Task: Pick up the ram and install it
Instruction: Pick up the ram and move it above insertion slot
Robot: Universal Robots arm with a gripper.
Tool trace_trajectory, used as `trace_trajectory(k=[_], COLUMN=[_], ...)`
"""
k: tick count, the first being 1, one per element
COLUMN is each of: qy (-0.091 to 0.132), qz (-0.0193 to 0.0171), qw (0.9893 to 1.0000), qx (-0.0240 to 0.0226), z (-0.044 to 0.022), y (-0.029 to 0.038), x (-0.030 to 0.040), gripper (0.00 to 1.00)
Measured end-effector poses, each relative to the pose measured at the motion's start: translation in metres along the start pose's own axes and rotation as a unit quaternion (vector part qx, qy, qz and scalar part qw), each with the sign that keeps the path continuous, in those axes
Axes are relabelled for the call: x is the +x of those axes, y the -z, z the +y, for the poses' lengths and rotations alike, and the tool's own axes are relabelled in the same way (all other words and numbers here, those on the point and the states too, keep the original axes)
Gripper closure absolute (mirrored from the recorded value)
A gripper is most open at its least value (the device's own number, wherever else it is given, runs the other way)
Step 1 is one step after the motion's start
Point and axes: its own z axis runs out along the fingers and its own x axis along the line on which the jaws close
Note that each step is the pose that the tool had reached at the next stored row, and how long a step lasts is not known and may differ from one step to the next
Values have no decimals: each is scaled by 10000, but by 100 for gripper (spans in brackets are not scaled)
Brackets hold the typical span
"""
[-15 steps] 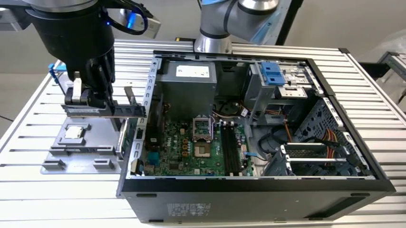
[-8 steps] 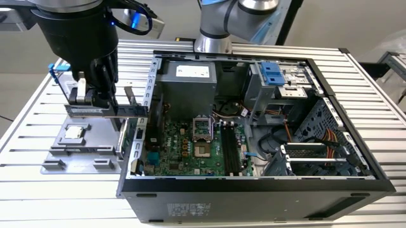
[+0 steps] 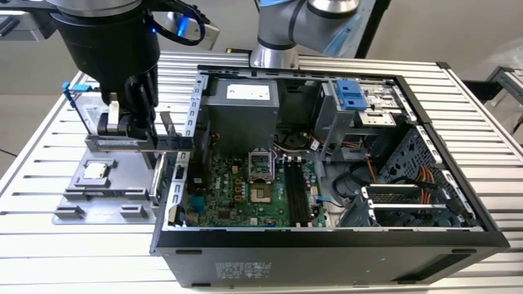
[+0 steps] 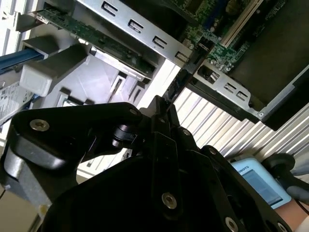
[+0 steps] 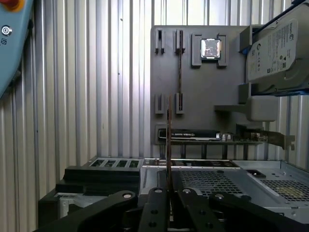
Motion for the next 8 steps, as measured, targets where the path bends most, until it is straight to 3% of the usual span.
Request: trace_trajectory(k=[8], qy=[0], qz=[0], qw=[10000], qx=[0], z=[-73], y=[1], x=[-1], gripper=[100])
